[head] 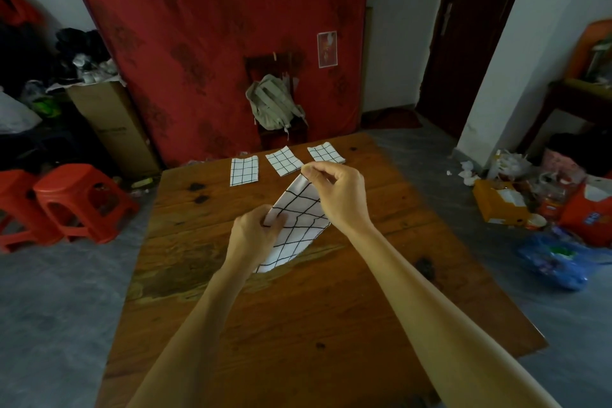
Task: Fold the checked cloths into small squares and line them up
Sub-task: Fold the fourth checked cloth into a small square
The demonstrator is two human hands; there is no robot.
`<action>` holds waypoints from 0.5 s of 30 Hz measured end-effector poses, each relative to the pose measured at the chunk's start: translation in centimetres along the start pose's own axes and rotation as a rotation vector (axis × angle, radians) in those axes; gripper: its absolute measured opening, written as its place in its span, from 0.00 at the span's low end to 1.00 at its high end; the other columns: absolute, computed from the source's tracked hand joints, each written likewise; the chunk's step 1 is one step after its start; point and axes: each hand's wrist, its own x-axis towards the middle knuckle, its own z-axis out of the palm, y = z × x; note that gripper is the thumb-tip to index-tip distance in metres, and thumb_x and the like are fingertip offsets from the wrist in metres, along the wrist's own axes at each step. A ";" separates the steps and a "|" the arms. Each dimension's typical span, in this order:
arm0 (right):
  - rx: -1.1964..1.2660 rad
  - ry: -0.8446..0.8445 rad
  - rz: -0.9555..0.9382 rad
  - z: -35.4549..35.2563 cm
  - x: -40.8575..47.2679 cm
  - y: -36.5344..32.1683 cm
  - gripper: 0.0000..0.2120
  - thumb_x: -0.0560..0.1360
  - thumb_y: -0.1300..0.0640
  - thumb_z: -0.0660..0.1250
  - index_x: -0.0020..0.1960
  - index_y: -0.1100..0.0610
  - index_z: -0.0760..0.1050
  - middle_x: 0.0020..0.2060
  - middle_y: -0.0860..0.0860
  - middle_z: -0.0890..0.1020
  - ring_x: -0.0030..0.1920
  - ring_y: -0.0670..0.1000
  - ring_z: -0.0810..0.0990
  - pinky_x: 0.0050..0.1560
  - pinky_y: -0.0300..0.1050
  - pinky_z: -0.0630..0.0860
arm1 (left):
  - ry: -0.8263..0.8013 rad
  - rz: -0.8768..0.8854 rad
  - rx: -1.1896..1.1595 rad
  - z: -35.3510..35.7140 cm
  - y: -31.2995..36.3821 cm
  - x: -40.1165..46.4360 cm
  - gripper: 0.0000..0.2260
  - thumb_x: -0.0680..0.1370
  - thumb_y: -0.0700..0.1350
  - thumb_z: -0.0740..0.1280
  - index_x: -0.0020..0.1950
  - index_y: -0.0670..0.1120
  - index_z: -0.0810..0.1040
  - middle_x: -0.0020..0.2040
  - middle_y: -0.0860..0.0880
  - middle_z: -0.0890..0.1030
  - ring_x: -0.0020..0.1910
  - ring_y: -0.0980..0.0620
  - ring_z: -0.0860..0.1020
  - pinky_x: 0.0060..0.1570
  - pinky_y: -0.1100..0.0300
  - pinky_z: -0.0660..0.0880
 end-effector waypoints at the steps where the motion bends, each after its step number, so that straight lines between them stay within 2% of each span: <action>1: 0.013 -0.003 -0.002 -0.1 -0.1 0.0 0.08 0.76 0.55 0.70 0.52 0.56 0.83 0.41 0.35 0.80 0.47 0.34 0.80 0.49 0.29 0.75 | 0.001 -0.032 0.028 0.0 0.2 0.3 0.18 0.78 0.47 0.67 0.30 0.52 0.66 0.24 0.55 0.67 0.22 0.59 0.64 0.21 0.67 0.61; 5: 0.090 -0.069 -0.001 -0.8 -0.5 -0.2 0.06 0.76 0.55 0.69 0.49 0.56 0.83 0.41 0.42 0.84 0.46 0.42 0.83 0.49 0.38 0.79 | 0.077 -0.082 -0.017 0.1 0.6 0.9 0.16 0.79 0.45 0.65 0.31 0.49 0.69 0.26 0.54 0.70 0.24 0.57 0.66 0.22 0.69 0.61; 7: 0.122 -0.155 0.017 -1.2 -0.7 0.0 0.11 0.78 0.53 0.67 0.42 0.59 0.82 0.34 0.46 0.84 0.37 0.44 0.83 0.43 0.41 0.80 | 0.119 -0.068 -0.098 -0.2 0.7 1.1 0.11 0.79 0.42 0.65 0.36 0.49 0.75 0.31 0.56 0.76 0.29 0.60 0.72 0.27 0.73 0.66; 9: 0.126 -0.217 0.068 -1.4 -0.8 0.3 0.18 0.80 0.49 0.62 0.41 0.59 0.82 0.31 0.47 0.83 0.31 0.44 0.80 0.40 0.37 0.76 | 0.138 -0.041 -0.136 -0.6 0.9 1.4 0.06 0.78 0.39 0.65 0.45 0.47 0.82 0.40 0.55 0.81 0.39 0.62 0.78 0.34 0.75 0.69; 11: 0.104 -0.219 0.119 -1.3 -0.9 0.8 0.18 0.80 0.47 0.60 0.43 0.56 0.82 0.33 0.49 0.84 0.34 0.47 0.82 0.43 0.41 0.78 | 0.104 -0.033 -0.145 -0.8 1.3 1.7 0.10 0.76 0.35 0.64 0.49 0.45 0.83 0.44 0.54 0.83 0.44 0.59 0.80 0.38 0.71 0.72; 13: 0.009 -0.197 0.093 -1.1 -1.0 1.4 0.13 0.81 0.50 0.61 0.48 0.55 0.82 0.37 0.47 0.84 0.38 0.42 0.81 0.42 0.38 0.77 | 0.061 -0.014 -0.157 -0.9 2.0 1.7 0.13 0.74 0.32 0.62 0.50 0.44 0.83 0.45 0.53 0.83 0.45 0.58 0.79 0.40 0.68 0.74; 15: -0.119 -0.218 -0.005 -0.9 -1.1 1.9 0.10 0.80 0.53 0.64 0.56 0.55 0.81 0.48 0.46 0.84 0.46 0.39 0.80 0.47 0.36 0.77 | 0.029 0.044 -0.144 -1.2 2.7 1.7 0.16 0.73 0.29 0.61 0.51 0.44 0.83 0.46 0.53 0.83 0.45 0.61 0.78 0.42 0.72 0.73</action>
